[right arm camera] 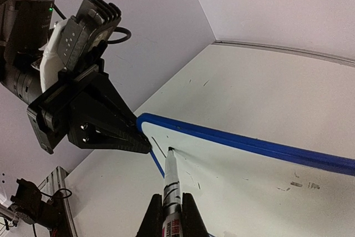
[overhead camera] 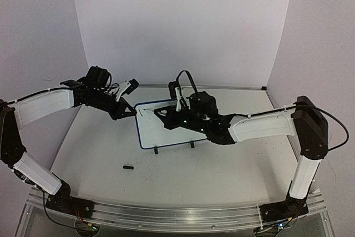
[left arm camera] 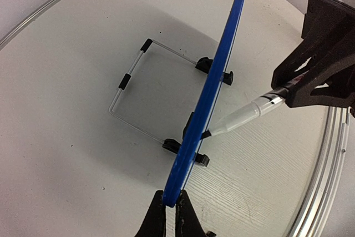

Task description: Write a sentence on the whiteboard

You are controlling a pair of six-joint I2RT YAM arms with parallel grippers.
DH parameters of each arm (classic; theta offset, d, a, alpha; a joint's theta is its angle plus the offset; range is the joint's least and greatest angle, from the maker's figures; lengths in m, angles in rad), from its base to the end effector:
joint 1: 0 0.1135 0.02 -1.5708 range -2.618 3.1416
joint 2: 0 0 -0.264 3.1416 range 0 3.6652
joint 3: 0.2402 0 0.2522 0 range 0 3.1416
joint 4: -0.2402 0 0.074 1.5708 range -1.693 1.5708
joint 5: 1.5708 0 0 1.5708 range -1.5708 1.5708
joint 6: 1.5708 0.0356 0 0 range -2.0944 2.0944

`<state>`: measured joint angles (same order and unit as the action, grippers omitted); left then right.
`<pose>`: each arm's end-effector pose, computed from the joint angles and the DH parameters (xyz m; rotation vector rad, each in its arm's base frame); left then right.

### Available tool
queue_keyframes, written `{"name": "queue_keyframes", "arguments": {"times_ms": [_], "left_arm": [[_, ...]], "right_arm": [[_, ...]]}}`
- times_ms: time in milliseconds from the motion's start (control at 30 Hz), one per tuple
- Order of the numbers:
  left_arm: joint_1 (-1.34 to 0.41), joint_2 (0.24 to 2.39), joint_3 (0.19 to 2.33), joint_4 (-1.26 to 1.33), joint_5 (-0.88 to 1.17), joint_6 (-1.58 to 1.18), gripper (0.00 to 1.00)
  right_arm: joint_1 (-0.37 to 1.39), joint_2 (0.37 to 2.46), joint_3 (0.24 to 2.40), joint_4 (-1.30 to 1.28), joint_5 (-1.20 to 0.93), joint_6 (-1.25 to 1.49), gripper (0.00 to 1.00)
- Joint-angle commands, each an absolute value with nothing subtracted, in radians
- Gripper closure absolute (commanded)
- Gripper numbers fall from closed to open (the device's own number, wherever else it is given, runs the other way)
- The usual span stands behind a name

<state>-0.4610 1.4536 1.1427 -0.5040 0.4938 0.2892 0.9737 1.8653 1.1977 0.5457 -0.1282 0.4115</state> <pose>0.2728 -0.1543 0.2812 1.0794 2.0997 -0.6699 0.2406 0.3620 0.2483 -0.6057 1.7242 1.1212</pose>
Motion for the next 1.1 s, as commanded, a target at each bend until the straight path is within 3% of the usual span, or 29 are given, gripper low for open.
{"name": "queue_keyframes", "arguments": {"times_ms": [0, 1067], "left_arm": [[-0.459, 1.441, 1.135, -0.489, 0.451, 0.318, 1.0], [-0.459, 1.439, 1.136, -0.49, 0.451, 0.318, 1.0]], "right_arm": [[0.968, 1.891, 1.239, 0.573, -0.112, 0.417, 1.0], [0.969, 1.935, 1.196, 0.564, -0.131, 0.462, 1.0]]}}
